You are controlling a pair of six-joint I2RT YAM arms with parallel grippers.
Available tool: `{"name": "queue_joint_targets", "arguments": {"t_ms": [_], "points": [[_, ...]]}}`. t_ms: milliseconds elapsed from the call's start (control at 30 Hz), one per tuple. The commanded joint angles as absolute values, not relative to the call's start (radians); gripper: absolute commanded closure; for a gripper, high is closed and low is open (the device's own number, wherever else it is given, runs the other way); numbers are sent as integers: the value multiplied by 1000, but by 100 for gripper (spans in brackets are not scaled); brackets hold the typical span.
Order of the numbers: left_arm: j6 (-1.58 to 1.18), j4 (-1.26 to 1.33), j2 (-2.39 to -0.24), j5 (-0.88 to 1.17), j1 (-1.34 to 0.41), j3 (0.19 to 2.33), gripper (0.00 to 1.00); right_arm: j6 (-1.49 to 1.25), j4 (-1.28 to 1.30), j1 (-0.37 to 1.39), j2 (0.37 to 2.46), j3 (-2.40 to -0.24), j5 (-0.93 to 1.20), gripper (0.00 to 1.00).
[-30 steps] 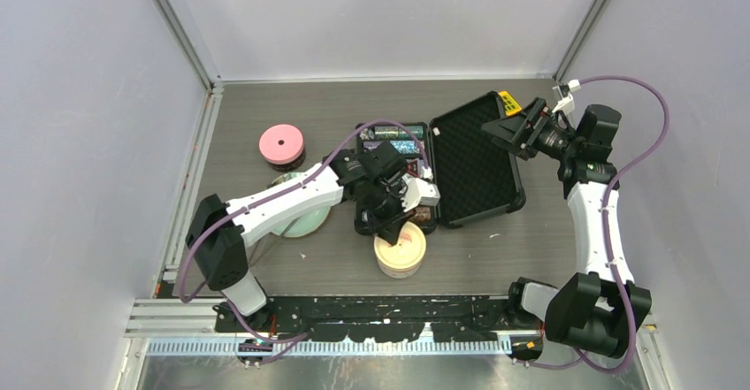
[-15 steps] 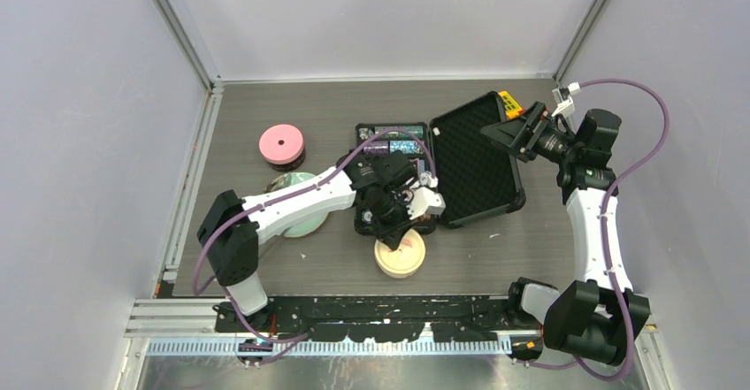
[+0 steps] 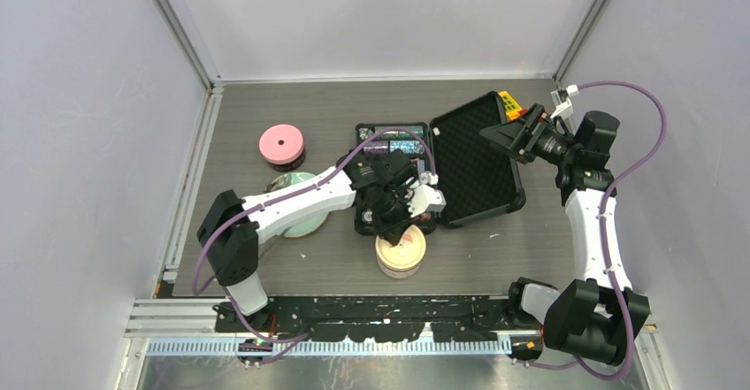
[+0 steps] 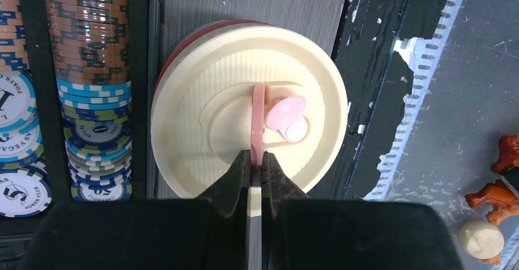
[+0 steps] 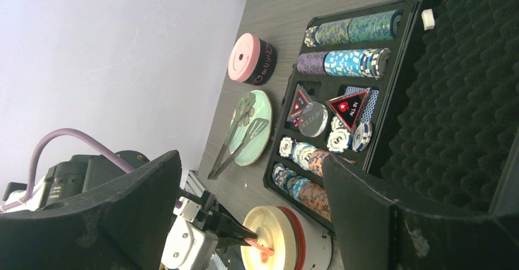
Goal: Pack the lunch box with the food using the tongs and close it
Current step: Close the box lid on the packing box.
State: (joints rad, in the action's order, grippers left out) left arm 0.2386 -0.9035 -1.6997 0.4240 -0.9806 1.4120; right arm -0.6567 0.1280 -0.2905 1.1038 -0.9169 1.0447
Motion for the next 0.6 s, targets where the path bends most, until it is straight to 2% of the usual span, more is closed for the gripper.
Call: {"name": "queue_joint_targets", "arguments": {"t_ms": [0, 567], "points": [[229, -891, -1702, 408, -983, 1443, 100, -653, 81, -296, 1081, -918, 1064, 11], [233, -872, -1714, 397, -983, 1394, 100, -660, 76, -295, 1079, -915, 1069, 11]]}}
